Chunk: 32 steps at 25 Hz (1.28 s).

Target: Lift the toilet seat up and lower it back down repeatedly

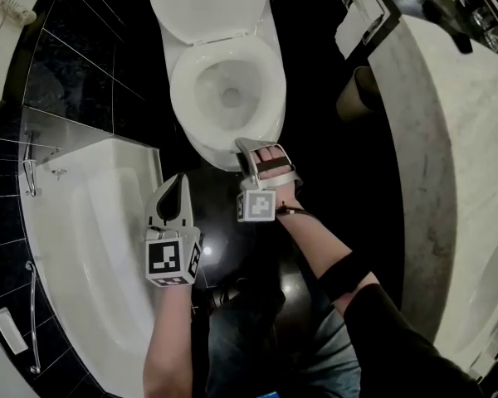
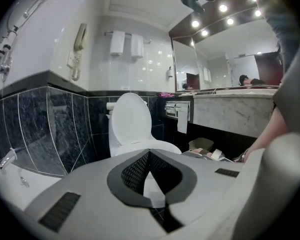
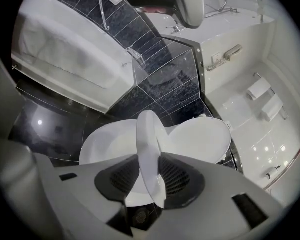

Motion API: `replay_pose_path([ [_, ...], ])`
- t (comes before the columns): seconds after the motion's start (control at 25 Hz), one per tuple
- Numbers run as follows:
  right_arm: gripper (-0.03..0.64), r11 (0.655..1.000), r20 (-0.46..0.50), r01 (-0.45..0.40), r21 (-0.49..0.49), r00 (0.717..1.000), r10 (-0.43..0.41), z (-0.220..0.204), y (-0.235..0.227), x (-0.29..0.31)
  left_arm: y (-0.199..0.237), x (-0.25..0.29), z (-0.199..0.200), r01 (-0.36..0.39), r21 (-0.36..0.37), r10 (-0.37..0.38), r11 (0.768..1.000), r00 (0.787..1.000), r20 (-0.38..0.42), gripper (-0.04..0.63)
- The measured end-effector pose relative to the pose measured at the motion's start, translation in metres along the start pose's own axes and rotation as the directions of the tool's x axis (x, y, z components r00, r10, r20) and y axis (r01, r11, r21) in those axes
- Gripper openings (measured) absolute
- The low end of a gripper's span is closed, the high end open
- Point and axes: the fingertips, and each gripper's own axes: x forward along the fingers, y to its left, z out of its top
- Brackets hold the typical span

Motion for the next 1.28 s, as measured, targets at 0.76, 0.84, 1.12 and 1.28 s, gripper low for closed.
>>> replay_pose_path([
  [0.76,0.166,0.998,-0.056,-0.057,-0.013,0.997,0.056,-0.033,0.089,0.039,0.022,0.005,-0.062,-0.021,-0.005,0.021,1.0,0.999,-0.03,0.002],
  [0.84,0.167,0.998,-0.055,-0.065,-0.023,0.996,0.064,-0.034,0.089,0.04,0.022,0.007,-0.061,-0.018,-0.01,0.017,1.0,0.999,-0.035,0.002],
  [1.12,0.152,0.987,-0.073,-0.162,-0.006,0.984,0.161,-0.035,0.079,0.007,0.023,-0.004,-0.027,-0.02,-0.019,0.019,1.0,0.998,-0.052,0.002],
  [1.28,0.131,0.985,-0.073,-0.168,0.038,0.983,0.171,-0.02,0.025,-0.031,0.025,-0.02,0.022,-0.023,-0.029,0.021,0.999,0.999,-0.048,0.002],
])
